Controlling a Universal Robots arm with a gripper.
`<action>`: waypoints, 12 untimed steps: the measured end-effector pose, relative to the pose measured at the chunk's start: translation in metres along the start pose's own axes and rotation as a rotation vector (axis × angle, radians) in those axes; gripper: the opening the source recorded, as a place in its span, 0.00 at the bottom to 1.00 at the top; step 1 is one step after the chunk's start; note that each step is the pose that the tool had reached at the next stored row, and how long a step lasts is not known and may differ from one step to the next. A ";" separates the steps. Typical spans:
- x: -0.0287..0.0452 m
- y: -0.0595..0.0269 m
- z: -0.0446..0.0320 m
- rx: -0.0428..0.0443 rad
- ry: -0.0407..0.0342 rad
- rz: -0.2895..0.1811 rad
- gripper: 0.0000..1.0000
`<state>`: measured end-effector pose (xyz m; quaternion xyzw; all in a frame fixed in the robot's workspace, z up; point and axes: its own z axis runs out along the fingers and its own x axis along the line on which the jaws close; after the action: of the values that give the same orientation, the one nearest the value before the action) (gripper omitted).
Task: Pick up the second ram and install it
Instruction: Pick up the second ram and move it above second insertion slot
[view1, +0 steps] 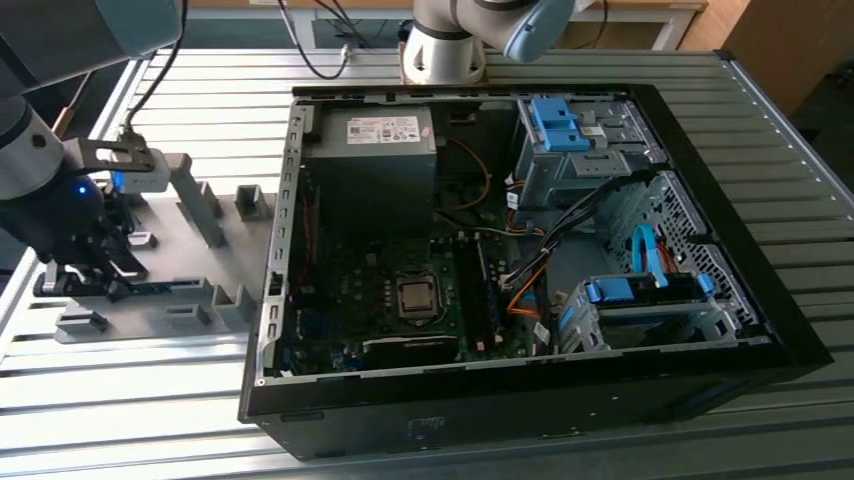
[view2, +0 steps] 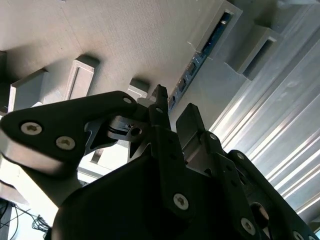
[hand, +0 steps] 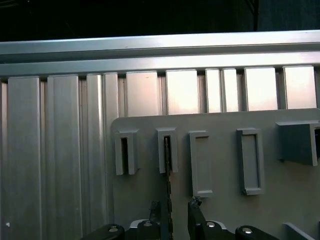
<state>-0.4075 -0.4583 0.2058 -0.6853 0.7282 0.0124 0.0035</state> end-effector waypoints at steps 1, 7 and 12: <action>0.0002 0.0000 0.0016 0.0000 0.0000 0.000 0.35; 0.0014 -0.0003 0.0118 0.0009 -0.0001 0.000 0.35; 0.0017 -0.0004 0.0172 0.0032 -0.0001 0.000 0.33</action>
<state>-0.4074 -0.4596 0.1886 -0.6854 0.7281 0.0113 0.0046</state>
